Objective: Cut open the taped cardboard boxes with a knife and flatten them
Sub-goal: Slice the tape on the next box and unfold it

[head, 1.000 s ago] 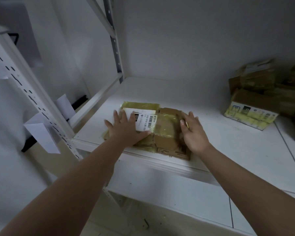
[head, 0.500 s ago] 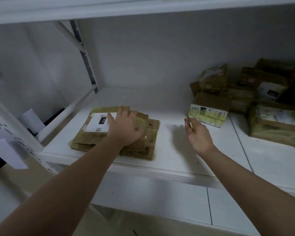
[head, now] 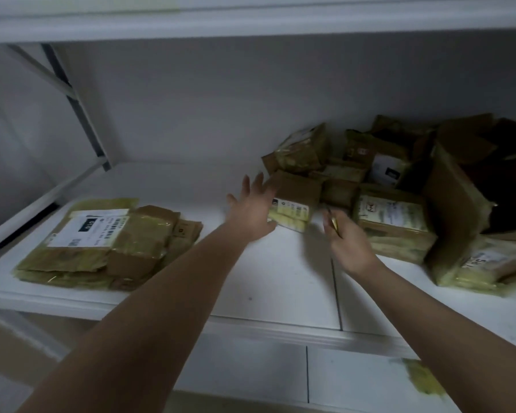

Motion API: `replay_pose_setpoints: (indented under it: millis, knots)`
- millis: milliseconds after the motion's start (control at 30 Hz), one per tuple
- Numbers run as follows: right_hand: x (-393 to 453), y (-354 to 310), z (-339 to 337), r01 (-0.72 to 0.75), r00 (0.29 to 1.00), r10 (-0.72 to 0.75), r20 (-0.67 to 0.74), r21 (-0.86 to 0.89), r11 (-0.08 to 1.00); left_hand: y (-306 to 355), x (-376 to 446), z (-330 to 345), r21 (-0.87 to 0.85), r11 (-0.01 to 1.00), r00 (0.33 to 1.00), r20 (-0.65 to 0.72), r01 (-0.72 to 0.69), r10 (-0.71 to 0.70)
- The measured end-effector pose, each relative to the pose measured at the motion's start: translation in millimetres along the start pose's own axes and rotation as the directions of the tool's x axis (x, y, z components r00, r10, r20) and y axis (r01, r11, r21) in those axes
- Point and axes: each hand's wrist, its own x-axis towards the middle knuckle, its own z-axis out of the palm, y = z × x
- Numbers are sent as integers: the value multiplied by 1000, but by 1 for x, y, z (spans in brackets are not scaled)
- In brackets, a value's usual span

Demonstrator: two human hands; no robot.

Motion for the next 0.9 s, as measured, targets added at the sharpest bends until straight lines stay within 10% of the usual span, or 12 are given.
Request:
replay_pose_setpoints:
  millis: [133, 333, 900]
  knots:
    - [12, 13, -9, -22, 994, 19, 108, 23, 1000, 14, 32, 9, -262, 923, 956, 158, 282, -247]
    - [37, 9, 1, -189, 961, 119, 250, 275, 943, 15, 14, 27, -428, 883, 981, 61, 192, -183]
    - [-53, -28, 32, 50, 986, -46, -162, 18, 999, 8, -145, -13, -91, 996, 996, -88, 19, -27]
